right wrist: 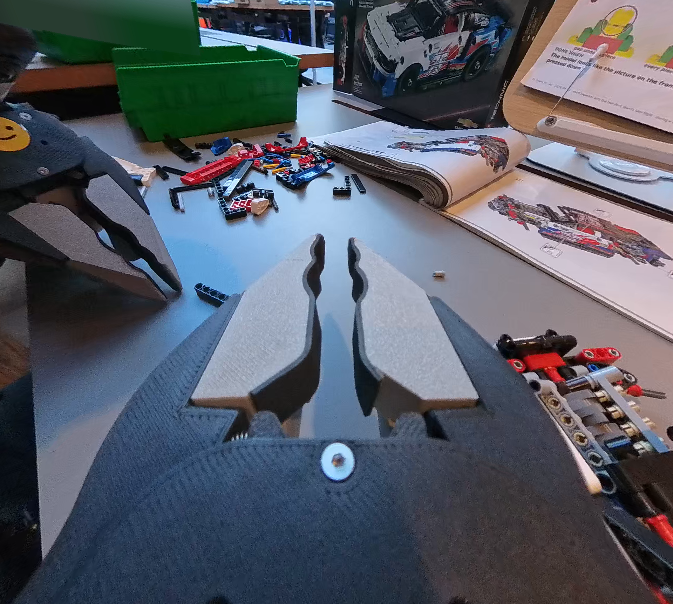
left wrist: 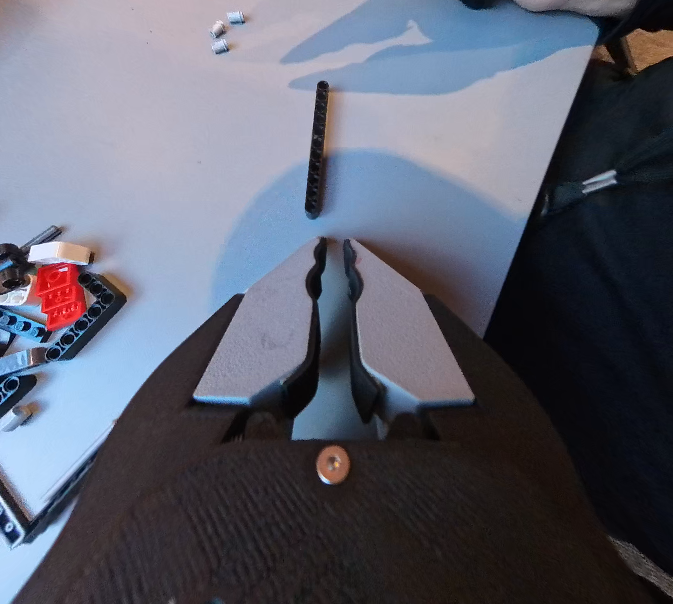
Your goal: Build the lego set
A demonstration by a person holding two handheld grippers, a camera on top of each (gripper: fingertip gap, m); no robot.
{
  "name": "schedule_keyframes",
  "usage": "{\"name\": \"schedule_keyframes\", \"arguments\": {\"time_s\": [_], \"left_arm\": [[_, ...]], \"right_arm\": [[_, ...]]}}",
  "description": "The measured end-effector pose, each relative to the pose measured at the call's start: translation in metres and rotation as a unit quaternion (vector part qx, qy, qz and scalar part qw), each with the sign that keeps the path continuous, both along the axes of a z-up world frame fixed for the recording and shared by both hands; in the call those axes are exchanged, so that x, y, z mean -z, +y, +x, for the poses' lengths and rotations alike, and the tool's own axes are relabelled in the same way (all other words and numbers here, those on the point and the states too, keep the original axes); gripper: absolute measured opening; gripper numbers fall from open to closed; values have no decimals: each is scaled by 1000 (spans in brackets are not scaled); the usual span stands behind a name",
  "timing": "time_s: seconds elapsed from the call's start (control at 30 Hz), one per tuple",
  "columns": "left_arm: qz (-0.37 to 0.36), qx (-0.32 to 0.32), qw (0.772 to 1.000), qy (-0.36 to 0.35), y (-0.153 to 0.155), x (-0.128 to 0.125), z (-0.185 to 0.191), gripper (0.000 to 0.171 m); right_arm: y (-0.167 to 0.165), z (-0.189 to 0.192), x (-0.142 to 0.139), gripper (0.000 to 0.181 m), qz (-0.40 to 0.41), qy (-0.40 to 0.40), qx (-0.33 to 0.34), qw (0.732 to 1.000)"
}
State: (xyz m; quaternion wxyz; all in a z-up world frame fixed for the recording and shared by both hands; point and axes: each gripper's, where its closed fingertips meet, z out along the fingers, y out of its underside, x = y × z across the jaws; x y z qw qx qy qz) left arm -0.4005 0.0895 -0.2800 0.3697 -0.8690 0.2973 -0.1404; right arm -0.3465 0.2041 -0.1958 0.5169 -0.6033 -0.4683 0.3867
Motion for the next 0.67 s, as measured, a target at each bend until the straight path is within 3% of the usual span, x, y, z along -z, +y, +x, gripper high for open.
{"name": "schedule_keyframes", "arguments": {"time_s": [0.43, 0.67], "left_arm": [[-8, 14, 1000, -10, 4, 0, 2, 2], [6, 13, 1000, 8, 4, 0, 1, 1]], "right_arm": [[-2, 2, -4, 9, -11, 21, -15, 1000], [-19, -7, 2, 10, 21, -11, -36, 999]]}}
